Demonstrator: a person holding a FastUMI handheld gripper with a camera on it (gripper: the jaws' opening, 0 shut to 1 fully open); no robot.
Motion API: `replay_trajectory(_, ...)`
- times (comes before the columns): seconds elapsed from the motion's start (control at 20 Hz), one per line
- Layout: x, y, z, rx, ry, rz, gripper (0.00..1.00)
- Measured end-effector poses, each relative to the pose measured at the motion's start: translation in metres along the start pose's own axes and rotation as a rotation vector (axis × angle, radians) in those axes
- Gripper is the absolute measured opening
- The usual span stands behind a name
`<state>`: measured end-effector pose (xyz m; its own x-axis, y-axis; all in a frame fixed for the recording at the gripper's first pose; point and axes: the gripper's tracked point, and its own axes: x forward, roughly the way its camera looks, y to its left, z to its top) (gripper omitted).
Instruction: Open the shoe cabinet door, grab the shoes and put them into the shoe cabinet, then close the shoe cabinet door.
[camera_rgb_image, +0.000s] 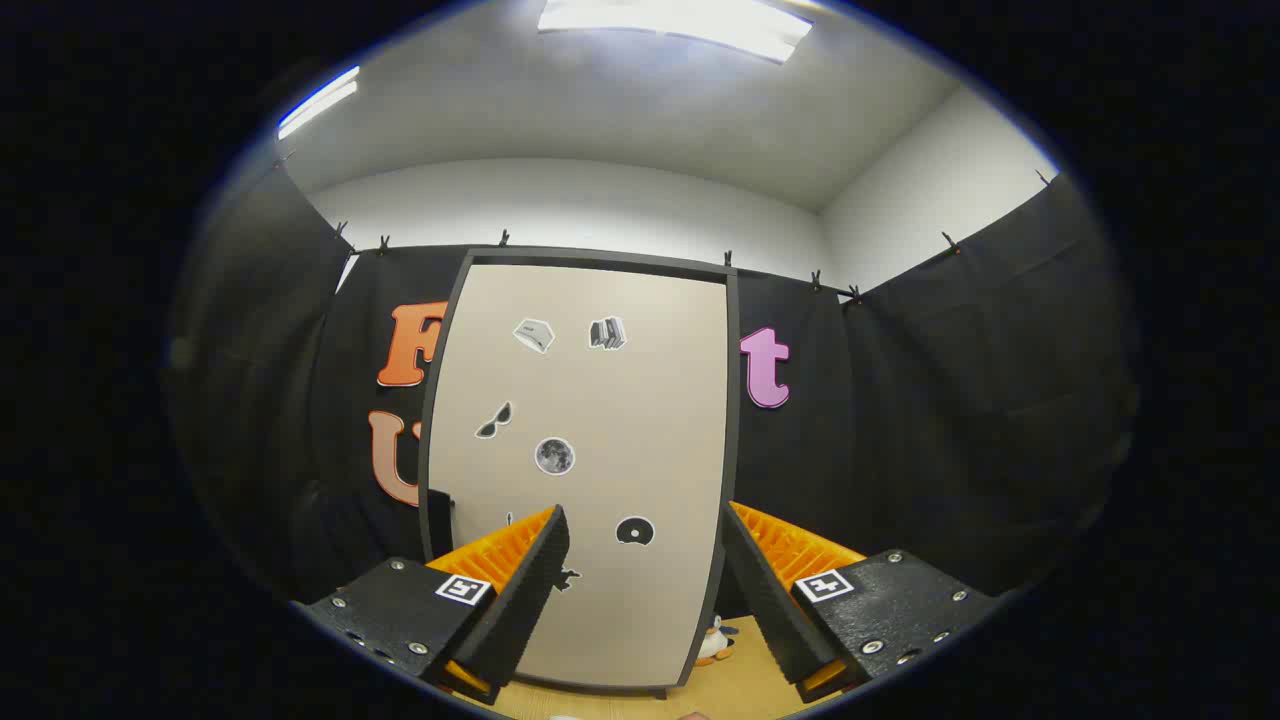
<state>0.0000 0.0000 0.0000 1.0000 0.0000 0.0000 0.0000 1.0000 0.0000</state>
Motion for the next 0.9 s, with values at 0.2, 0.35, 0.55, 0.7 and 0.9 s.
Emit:
replay_trajectory(0.2, 0.002, 0.007, -0.001, 0.021, 0.014, 0.02, 0.95)
replay_trajectory(0.35, 0.002, 0.005, 0.0, 0.018, 0.028, 0.016, 0.95)
replay_trajectory(0.55, -0.005, 0.003, 0.007, 0.019, 0.04, 0.027, 0.95)
replay_trajectory(0.7, -0.006, 0.004, 0.012, 0.027, 0.034, 0.035, 0.95)
replay_trajectory(0.9, -0.005, 0.013, 0.01, 0.048, 0.042, 0.058, 0.95)
